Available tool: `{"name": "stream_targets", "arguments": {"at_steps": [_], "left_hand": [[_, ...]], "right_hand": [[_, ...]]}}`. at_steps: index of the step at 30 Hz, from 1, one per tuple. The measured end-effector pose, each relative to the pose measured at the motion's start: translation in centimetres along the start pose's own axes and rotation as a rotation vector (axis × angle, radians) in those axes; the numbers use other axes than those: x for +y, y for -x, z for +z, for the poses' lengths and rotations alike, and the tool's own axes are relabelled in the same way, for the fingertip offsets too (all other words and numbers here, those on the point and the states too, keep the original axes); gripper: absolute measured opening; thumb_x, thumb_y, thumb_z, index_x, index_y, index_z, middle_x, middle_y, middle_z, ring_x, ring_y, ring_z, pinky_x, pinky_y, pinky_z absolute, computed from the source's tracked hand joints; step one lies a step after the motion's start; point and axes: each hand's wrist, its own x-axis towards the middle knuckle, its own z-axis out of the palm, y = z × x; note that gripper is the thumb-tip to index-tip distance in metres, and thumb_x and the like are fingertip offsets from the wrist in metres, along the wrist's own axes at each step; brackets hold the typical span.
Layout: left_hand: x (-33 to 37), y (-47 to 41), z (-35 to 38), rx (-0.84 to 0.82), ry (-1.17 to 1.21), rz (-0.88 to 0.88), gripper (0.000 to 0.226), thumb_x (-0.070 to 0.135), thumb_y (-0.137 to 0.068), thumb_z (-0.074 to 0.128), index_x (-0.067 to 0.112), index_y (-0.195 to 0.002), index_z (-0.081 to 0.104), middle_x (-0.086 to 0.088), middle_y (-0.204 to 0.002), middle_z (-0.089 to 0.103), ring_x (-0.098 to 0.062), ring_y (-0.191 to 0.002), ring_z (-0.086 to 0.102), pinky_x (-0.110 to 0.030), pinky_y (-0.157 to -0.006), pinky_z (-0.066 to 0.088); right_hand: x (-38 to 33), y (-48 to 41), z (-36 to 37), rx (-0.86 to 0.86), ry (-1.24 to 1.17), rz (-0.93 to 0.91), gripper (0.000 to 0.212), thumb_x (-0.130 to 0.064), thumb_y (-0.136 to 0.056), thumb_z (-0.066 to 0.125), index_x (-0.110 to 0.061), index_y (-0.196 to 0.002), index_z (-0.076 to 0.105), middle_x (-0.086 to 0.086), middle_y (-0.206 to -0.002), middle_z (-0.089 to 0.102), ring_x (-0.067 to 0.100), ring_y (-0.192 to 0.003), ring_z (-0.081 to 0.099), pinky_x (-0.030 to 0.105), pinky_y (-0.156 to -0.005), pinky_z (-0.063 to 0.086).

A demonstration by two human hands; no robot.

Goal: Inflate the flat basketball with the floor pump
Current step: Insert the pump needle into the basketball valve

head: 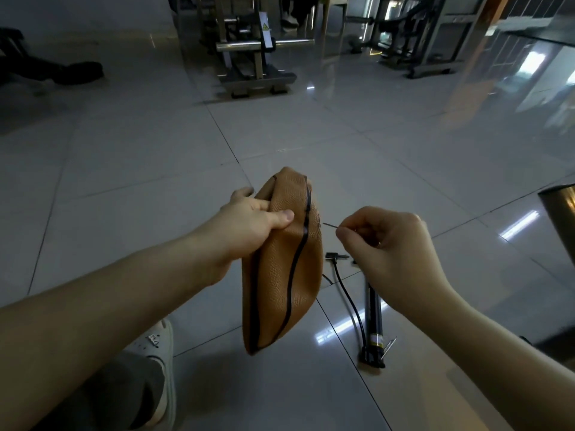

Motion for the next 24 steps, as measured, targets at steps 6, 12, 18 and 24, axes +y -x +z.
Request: {"name": "stream_targets", "arguments": {"at_steps": [6,12,18,24], "left_hand": [[0.0,1.6,1.5,0.278,-0.549,0.366,0.031,0.048,-0.092,0.062,0.023,-0.080,0.075,0.011,-0.136,0.034,-0.007,-0.125,0.021,-0.033,-0.106,0.023],[-0.4,2.0,1.2,0.337,-0.621,0.574,0.043,0.052,-0.091,0.054,0.019,-0.069,0.071,0.013,-0.109,0.051,-0.001,-0.105,0.028,-0.029,-0.095,0.020],[-1.0,2.3,1.9,0.294,-0.647,0.623,0.044,0.053,-0.087,0.047,0.021,-0.063,0.065,0.014,-0.104,0.052,-0.003,-0.105,0.035,-0.030,-0.094,0.022],[-1.3,2.1,1.7,0.298,-0.635,0.621,0.052,0.058,-0.085,0.040,0.019,-0.065,0.067,0.013,-0.103,0.052,-0.004,-0.104,0.035,-0.030,-0.094,0.022]], "right_hand": [[-0.4,0.2,0.0,0.024,0.078,-0.069,0.015,-0.010,-0.086,0.068,-0.019,-0.075,0.074,-0.010,-0.057,0.065,0.008,-0.056,0.062,0.013,-0.055,0.046],[-0.4,0.7,-0.3,-0.018,0.100,-0.071,0.016,-0.008,-0.085,0.067,-0.018,-0.074,0.074,-0.014,-0.055,0.063,0.004,-0.053,0.061,0.009,-0.054,0.044],[-0.3,0.9,-0.1,-0.032,0.129,-0.088,0.015,-0.010,-0.085,0.067,-0.017,-0.074,0.074,-0.008,-0.055,0.064,0.009,-0.052,0.062,0.017,-0.057,0.051],[-0.3,0.9,0.2,-0.029,0.156,-0.131,0.014,-0.012,-0.083,0.068,-0.018,-0.072,0.073,-0.006,-0.054,0.064,0.011,-0.054,0.060,0.018,-0.059,0.048]]}}
